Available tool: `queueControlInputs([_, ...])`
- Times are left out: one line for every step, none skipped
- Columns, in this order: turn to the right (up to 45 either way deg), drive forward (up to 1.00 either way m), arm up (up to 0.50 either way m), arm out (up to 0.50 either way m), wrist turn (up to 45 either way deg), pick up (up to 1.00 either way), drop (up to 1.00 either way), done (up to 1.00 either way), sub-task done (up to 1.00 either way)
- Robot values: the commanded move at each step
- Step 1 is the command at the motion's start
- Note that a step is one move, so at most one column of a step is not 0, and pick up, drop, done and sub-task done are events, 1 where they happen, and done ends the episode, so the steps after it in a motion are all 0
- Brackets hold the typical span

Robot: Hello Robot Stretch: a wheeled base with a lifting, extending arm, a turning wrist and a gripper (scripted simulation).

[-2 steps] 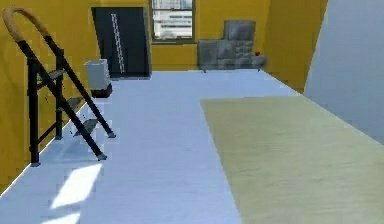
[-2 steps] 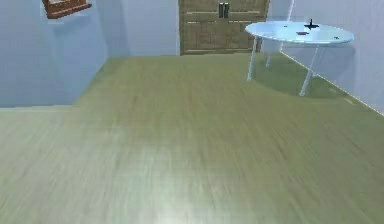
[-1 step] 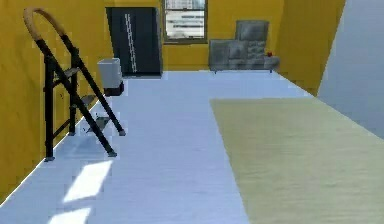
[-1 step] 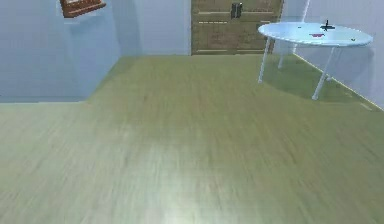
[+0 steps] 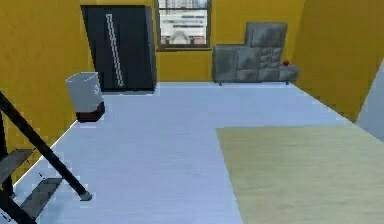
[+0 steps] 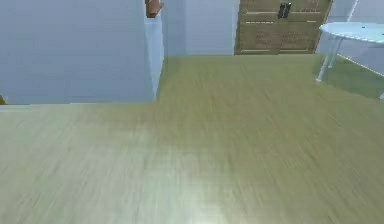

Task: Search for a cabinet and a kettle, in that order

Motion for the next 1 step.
queueControlInputs([0.0,1.00,0.00,0.00,0.0,0.00,0.00,0.00,0.00])
